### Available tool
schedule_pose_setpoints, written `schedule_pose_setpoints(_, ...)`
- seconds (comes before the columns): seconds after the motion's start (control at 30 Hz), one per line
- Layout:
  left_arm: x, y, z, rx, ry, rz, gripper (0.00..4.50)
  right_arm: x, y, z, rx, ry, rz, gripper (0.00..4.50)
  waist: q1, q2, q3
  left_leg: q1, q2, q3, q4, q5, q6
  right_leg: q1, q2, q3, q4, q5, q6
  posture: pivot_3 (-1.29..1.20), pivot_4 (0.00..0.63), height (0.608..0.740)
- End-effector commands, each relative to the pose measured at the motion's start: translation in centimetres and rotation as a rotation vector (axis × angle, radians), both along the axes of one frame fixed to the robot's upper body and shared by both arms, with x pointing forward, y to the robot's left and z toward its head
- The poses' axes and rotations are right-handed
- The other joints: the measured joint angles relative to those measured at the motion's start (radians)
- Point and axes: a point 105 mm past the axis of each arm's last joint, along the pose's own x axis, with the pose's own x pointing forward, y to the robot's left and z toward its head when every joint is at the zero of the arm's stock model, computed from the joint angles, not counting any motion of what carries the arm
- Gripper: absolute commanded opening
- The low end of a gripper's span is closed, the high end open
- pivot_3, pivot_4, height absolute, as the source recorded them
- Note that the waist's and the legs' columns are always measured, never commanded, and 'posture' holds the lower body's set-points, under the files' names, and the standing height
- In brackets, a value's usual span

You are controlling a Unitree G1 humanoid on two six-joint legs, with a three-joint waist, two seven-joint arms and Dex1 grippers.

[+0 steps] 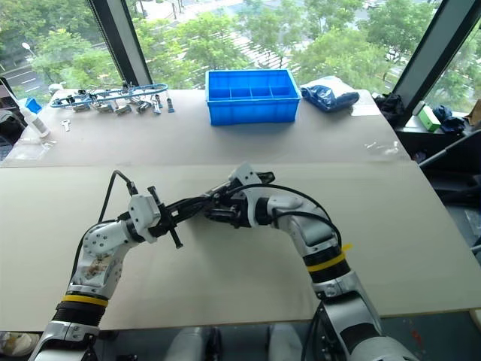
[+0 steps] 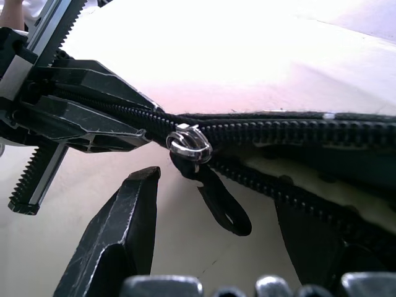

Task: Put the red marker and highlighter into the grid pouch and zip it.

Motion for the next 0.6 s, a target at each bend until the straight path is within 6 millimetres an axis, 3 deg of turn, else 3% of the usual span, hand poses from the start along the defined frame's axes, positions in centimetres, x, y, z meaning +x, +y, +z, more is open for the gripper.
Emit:
schedule_pose_setpoints(0.03,0.0,0.0,0.7,-0.014,-0.026,0.000,0.00,-0.1,0.3,1.8,0.023,-0.077,0.028,1.73,0.000,0.000,0.000,0.000,0.000,0.000,0.000,0.000,0.000,0.000,0.000,0.000,0.000,0.000,0.000,0.00,0.150,0.740)
schedule_pose_setpoints(0.2,0.1,0.0,0.8,-0.012,-0.029,-0.001,0.00,0.0,-0.2,2.4,0.040,-0.099,0.026,0.01,0.000,0.000,0.000,0.000,0.000,0.000,0.000,0.000,0.000,0.000,0.000,0.000,0.000,0.000,0.000,0.00,0.150,0.740)
schedule_pose_setpoints(0.47,0.0,-0.3,0.8,-0.013,-0.033,-0.010,0.00,-0.6,-1.5,2.7,0.060,-0.094,0.025,0.01,0.001,0.000,0.000,0.000,0.000,0.000,0.000,0.000,0.000,0.000,0.000,0.000,0.000,0.000,0.000,0.00,0.150,0.740)
schedule_pose_setpoints(0.6,0.0,-0.4,0.9,-0.014,-0.034,-0.010,0.00,-1.5,-4.7,2.7,0.018,-0.081,0.035,0.01,0.008,0.000,0.000,0.000,0.000,0.000,0.000,0.000,0.000,0.000,-0.001,0.000,-0.001,0.000,0.000,0.00,0.150,0.740)
